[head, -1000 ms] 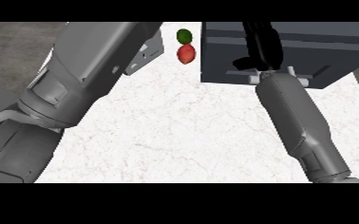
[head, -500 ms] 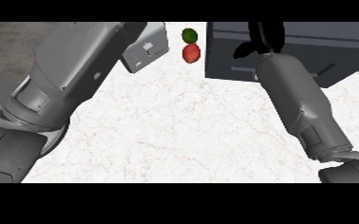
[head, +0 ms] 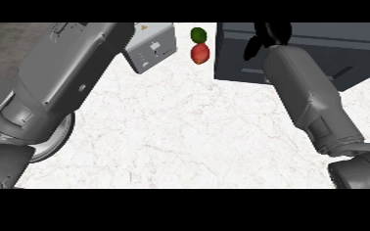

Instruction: Pick up the can, place it into the drawer and close the drawer

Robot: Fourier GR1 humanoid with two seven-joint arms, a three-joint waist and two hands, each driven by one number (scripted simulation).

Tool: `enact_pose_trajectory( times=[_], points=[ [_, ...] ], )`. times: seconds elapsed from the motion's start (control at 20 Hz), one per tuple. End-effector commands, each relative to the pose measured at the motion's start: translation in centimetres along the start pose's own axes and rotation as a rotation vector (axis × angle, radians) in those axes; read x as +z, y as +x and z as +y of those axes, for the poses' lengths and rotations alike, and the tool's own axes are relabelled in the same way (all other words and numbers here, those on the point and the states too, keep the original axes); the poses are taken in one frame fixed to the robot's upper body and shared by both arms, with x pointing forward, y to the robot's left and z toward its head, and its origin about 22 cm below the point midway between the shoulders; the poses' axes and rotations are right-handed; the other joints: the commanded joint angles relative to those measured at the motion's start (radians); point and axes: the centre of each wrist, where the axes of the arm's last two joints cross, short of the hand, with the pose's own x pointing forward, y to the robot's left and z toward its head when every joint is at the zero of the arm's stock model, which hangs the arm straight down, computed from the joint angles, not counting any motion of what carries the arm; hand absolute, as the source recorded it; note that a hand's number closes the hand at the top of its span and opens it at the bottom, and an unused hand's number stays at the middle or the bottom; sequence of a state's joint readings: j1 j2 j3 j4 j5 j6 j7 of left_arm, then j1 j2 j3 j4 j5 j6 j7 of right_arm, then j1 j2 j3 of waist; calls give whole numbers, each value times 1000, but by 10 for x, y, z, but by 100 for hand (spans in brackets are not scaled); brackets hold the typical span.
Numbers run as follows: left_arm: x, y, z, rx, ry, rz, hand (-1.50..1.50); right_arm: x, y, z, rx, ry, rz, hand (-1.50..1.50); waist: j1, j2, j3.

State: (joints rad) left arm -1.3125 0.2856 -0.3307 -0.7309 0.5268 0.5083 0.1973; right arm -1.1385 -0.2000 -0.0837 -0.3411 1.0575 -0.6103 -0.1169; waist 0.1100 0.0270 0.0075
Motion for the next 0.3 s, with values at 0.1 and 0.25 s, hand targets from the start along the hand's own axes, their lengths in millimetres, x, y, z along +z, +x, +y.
enact_pose_trajectory(
  times=[0.1, 0.25],
  points=[
    [8, -14, 8, 1, 7, 12, -150, -31, 25, -31, -192, -155, -12, -150, 6, -14, -5],
    [9, -2, 22, 13, -4, -1, -150, -35, 33, -32, -202, -147, -18, -150, 11, -9, -6]
  ],
)
